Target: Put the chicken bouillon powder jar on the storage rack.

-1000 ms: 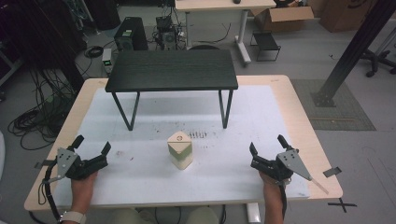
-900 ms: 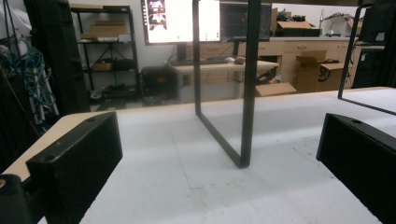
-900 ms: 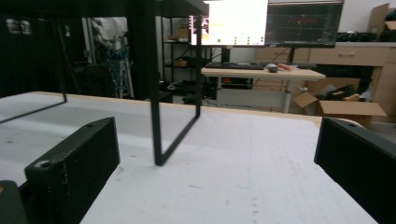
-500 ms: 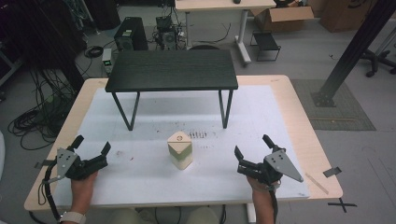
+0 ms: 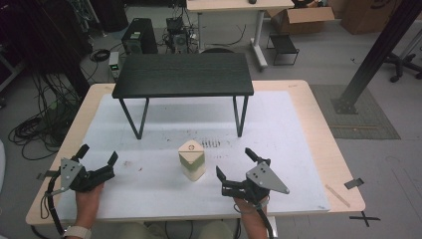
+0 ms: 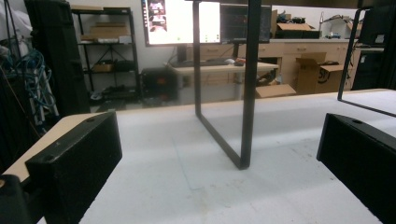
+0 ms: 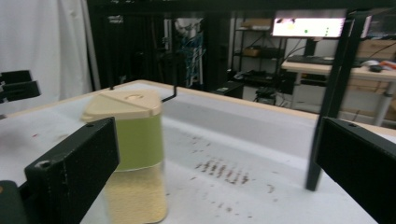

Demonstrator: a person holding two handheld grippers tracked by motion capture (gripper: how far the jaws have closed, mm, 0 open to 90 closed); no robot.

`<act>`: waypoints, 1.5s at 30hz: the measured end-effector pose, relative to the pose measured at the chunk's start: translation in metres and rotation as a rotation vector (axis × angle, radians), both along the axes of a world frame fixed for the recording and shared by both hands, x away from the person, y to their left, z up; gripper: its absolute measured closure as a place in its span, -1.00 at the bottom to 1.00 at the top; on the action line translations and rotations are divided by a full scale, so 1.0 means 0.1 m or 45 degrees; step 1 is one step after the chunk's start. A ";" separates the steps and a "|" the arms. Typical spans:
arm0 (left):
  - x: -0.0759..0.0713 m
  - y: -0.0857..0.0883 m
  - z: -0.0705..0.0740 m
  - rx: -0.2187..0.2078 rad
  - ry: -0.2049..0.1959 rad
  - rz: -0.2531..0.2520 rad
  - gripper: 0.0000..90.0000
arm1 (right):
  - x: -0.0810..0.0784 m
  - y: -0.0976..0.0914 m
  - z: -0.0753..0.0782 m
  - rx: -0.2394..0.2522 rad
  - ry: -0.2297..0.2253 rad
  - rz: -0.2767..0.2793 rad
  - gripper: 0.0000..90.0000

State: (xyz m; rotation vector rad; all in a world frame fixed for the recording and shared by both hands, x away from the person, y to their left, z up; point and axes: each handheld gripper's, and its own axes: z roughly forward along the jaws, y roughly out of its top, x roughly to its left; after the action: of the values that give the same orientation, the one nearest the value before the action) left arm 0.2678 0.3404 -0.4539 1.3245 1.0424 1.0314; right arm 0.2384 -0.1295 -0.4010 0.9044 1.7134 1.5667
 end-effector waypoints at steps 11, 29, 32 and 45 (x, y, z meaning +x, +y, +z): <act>0.00 0.00 0.00 0.002 -0.001 0.001 -0.99 | 0.04 0.20 -0.06 -0.013 0.059 0.068 -1.00; 0.00 0.00 0.00 0.002 -0.003 0.001 -0.99 | 0.15 0.38 -0.14 -0.047 0.134 0.152 -1.00; 0.00 0.00 0.00 0.002 -0.003 0.001 -0.99 | 0.18 0.42 -0.17 -0.057 0.160 0.168 -1.00; 0.00 0.00 0.00 0.000 -0.003 0.000 -0.99 | 0.29 0.57 -0.25 -0.093 0.244 0.204 -1.00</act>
State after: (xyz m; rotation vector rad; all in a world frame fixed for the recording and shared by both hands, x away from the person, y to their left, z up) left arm 0.2675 0.3405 -0.4540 1.3230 1.0405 1.0329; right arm 0.2675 -0.0725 -0.4260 0.9254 2.0082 1.5489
